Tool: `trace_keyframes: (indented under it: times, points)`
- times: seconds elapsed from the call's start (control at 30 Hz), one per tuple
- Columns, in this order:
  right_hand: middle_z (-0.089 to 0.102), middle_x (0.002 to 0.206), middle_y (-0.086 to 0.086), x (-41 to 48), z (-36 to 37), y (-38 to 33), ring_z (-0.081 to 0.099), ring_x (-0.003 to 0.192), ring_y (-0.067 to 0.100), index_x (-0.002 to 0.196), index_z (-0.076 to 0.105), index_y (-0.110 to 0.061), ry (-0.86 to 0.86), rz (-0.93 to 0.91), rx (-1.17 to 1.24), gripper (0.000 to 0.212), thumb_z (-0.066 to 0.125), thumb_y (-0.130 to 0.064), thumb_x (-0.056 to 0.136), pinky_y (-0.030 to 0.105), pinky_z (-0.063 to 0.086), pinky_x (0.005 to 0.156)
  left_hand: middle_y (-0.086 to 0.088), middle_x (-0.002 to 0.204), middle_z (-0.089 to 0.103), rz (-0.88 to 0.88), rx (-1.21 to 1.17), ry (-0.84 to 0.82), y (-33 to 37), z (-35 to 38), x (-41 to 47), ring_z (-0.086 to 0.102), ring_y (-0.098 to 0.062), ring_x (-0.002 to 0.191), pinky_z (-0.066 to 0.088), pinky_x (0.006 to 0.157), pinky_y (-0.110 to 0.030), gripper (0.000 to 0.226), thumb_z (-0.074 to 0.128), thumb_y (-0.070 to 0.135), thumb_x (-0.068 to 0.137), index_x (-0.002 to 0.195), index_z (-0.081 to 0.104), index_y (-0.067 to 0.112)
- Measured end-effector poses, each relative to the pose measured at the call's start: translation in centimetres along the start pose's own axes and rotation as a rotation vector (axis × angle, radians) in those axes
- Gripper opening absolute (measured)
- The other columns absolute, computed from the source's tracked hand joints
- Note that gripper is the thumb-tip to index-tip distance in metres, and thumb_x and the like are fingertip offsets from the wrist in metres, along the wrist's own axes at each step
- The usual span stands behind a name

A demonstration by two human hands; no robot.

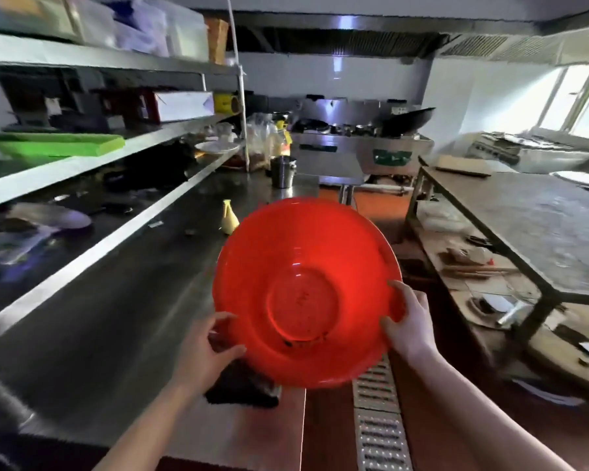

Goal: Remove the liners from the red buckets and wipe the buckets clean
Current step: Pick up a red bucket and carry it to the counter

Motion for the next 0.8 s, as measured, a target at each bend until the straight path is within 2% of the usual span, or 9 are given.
trace_keyframes:
  times: [0.13,0.2,0.3,0.37,0.47,0.6,0.7,0.8]
  points:
    - [0.045,0.119,0.009,7.4,5.3,-1.1,0.052,0.107,0.023,0.137,0.052,-0.017,-0.139,-0.120,0.015,0.072,0.067,0.006,0.071,0.023,0.037,0.095,0.003,0.104,0.060,-0.057,0.076,0.167,-1.6,-1.2,3.7,0.062,-0.005,0.080,0.050,0.071,-0.017,0.055,0.088,0.006,0.064,0.103,0.062,0.036]
    - [0.045,0.117,0.007,11.0,8.1,-1.6,0.052,0.101,0.020,0.138,0.051,-0.018,-0.189,-0.169,0.012,0.072,0.067,0.004,0.071,0.021,0.037,0.093,0.004,0.104,0.060,-0.097,0.072,0.224,-2.8,-1.7,5.8,0.063,-0.003,0.080,0.050,0.072,-0.020,0.055,0.088,0.010,0.064,0.102,0.062,0.040]
    - [0.045,0.118,0.007,15.5,12.5,-2.6,0.049,0.096,0.016,0.139,0.050,-0.019,-0.253,-0.203,0.008,0.072,0.067,0.001,0.072,0.020,0.037,0.091,0.001,0.106,0.061,-0.142,0.040,0.260,-5.0,-2.4,9.2,0.063,-0.008,0.089,0.052,0.080,-0.027,0.055,0.089,0.011,0.065,0.103,0.063,0.041]
    - [0.046,0.120,0.008,18.1,15.2,-3.6,0.052,0.101,0.020,0.140,0.049,-0.019,-0.306,-0.224,0.003,0.072,0.066,0.001,0.073,0.019,0.036,0.090,0.001,0.109,0.062,-0.183,0.008,0.284,-6.0,-2.9,10.9,0.064,-0.012,0.095,0.053,0.086,-0.032,0.055,0.088,0.012,0.065,0.102,0.063,0.044]
    - [0.050,0.124,0.012,21.8,18.8,-5.5,0.056,0.105,0.027,0.141,0.048,-0.018,-0.378,-0.252,0.006,0.071,0.064,0.001,0.074,0.026,0.041,0.096,0.002,0.111,0.063,-0.225,0.008,0.335,-6.6,-4.2,12.6,0.063,-0.010,0.097,0.052,0.088,-0.031,0.054,0.088,0.017,0.066,0.102,0.062,0.048]
    - [0.056,0.129,0.011,24.7,23.3,-7.6,0.058,0.106,0.026,0.141,0.049,-0.019,-0.474,-0.269,0.013,0.065,0.062,-0.001,0.080,0.025,0.040,0.091,0.004,0.113,0.061,-0.276,0.020,0.420,-5.9,-6.4,14.2,0.062,-0.011,0.101,0.052,0.093,-0.037,0.054,0.087,0.019,0.068,0.103,0.061,0.050]
    - [0.059,0.130,0.009,26.3,26.4,-9.1,0.058,0.112,0.028,0.137,0.052,-0.017,-0.525,-0.306,0.037,0.057,0.058,-0.001,0.082,0.028,0.040,0.095,0.004,0.112,0.061,-0.303,0.032,0.498,-5.2,-7.2,14.5,0.063,-0.011,0.095,0.054,0.087,-0.033,0.051,0.088,0.021,0.067,0.101,0.062,0.049]
    - [0.061,0.129,0.009,27.6,29.1,-11.1,0.056,0.118,0.027,0.133,0.054,-0.015,-0.565,-0.360,0.114,0.048,0.057,-0.003,0.087,0.029,0.039,0.099,0.010,0.106,0.064,-0.346,0.062,0.621,-5.0,-7.1,13.8,0.064,-0.003,0.084,0.051,0.076,-0.020,0.046,0.088,0.023,0.066,0.097,0.064,0.047]
Point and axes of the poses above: each hand's wrist, its own x-axis towards the middle knuckle, its own z-axis out of the palm, y = z × x, the point moved 1 cm from there along x, towards the middle knuckle
